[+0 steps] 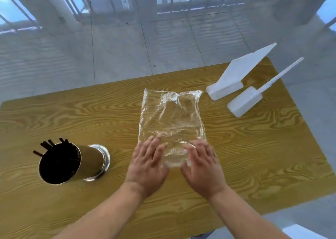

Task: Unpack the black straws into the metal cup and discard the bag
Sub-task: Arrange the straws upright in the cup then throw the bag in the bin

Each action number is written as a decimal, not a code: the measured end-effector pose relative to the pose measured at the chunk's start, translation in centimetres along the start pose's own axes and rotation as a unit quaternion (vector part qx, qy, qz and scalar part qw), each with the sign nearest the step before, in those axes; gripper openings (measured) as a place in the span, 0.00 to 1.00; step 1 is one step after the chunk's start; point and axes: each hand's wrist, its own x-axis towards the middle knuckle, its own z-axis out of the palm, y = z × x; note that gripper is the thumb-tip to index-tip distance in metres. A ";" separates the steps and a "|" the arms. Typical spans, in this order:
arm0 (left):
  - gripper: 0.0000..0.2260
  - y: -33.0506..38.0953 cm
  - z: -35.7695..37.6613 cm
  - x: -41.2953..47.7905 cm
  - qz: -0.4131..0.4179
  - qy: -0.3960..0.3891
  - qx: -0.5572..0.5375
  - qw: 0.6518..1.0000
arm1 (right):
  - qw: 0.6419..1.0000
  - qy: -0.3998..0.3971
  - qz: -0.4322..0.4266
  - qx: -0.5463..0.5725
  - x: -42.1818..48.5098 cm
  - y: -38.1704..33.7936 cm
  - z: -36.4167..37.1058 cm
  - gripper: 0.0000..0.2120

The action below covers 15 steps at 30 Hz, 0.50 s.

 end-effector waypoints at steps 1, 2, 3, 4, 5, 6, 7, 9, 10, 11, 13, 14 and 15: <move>0.29 0.5 0.7 0.8 0.009 -0.009 -0.003 1.000 | 0.999 -0.016 -0.023 0.022 0.8 -1.1 0.9 0.24; 0.31 0.8 1.4 1.5 0.008 -0.031 -0.001 1.000 | 0.998 -0.050 -0.033 0.036 1.7 -2.1 1.7 0.28; 0.34 0.7 2.2 2.1 -0.008 -0.065 0.014 0.998 | 0.995 -0.091 -0.028 0.038 2.6 -2.6 2.6 0.31; 0.34 0.2 3.2 2.3 -0.032 -0.099 0.035 0.994 | 0.991 -0.131 -0.013 0.024 3.2 -2.6 3.4 0.31; 0.32 -0.5 4.2 2.1 -0.056 -0.137 0.049 0.988 | 0.987 -0.163 0.001 -0.004 3.4 -2.1 4.3 0.31; 0.31 -1.2 5.0 1.7 -0.067 -0.149 0.055 0.985 | 0.984 -0.177 0.007 -0.032 3.3 -1.3 5.0 0.31; 0.31 -1.9 5.7 1.4 -0.065 -0.143 0.056 0.986 | 0.983 -0.177 0.003 -0.051 3.0 -0.3 5.6 0.32; 0.31 -2.9 6.1 0.8 -0.047 -0.122 0.056 0.990 | 0.986 -0.155 -0.017 -0.066 2.3 1.3 6.0 0.32; 0.31 -3.3 6.3 0.6 -0.038 -0.109 0.056 0.992 | 0.987 -0.146 -0.022 -0.067 2.0 2.0 6.2 0.32; 0.31 -3.8 6.5 0.4 -0.033 -0.091 0.062 0.993 | 0.988 -0.140 -0.020 -0.069 1.8 2.5 6.3 0.32; 0.32 -4.3 6.8 0.0 -0.047 -0.075 0.071 0.994 | 0.988 -0.133 0.003 -0.076 1.5 3.3 6.5 0.33; 0.33 -4.4 6.7 -0.2 -0.059 -0.075 0.071 0.993 | 0.987 -0.139 0.016 -0.083 1.6 3.4 6.4 0.34; 0.33 -4.4 6.6 -0.3 -0.070 -0.079 0.071 0.992 | 0.984 -0.149 0.025 -0.090 1.6 3.4 6.2 0.34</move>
